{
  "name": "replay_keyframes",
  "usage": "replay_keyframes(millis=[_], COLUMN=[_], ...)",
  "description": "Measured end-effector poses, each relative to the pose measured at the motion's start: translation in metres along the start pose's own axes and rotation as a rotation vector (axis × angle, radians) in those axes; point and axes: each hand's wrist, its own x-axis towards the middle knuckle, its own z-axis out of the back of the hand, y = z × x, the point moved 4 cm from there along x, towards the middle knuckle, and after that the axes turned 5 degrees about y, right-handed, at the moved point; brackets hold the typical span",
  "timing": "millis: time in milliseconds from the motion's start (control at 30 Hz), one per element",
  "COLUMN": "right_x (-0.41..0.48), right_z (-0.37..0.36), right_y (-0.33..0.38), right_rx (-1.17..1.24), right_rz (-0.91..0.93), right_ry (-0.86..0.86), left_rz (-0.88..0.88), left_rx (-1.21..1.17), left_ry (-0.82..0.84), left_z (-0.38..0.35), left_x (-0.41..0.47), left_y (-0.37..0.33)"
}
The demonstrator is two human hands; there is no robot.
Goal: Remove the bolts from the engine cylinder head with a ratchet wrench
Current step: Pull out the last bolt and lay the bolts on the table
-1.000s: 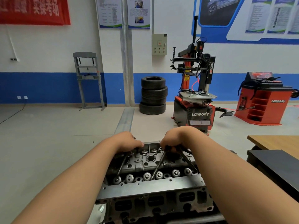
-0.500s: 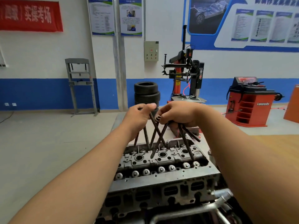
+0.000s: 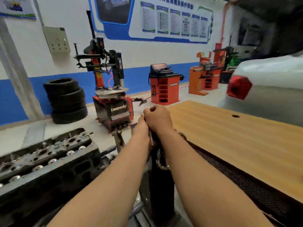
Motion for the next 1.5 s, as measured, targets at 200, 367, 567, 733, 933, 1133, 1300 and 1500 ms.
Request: replay_keyframes(millis=[200, 367, 567, 733, 933, 1133, 1300, 1500], right_x=[-0.012, -0.032, -0.066, -0.11, -0.136, -0.138, -0.158, -0.172], right_z=[0.105, 0.202, 0.289, 0.361, 0.365, 0.39, 0.427, 0.429], right_y=[-0.112, -0.184, -0.226, -0.302, -0.379, -0.391, -0.414, -0.422], right_rx=[-0.12, -0.105, -0.094, 0.123, -0.643, -0.825, -0.678, -0.474], right_rz=[-0.259, -0.479, -0.52, -0.484, -0.556, -0.583, -0.723, -0.789], right_ry=[-0.078, -0.136, -0.117, -0.493, -0.114, -0.211, -0.365, -0.524], left_rz=[0.286, 0.418, 0.539, 0.549, 0.641, 0.605, 0.502, -0.019], left_rx=[-0.055, 0.137, 0.161, 0.414, 0.103, 0.266, 0.741, 1.19], left_ry=[0.14, 0.324, 0.498, 0.423, 0.427, 0.464, 0.515, 0.545], left_z=[-0.102, -0.187, -0.253, -0.269, -0.274, -0.281, -0.309, -0.376], left_x=[-0.023, -0.046, -0.09, -0.11, -0.116, -0.099, -0.095, -0.088], left_y=[0.112, 0.183, 0.252, 0.294, 0.331, 0.338, 0.35, 0.378])
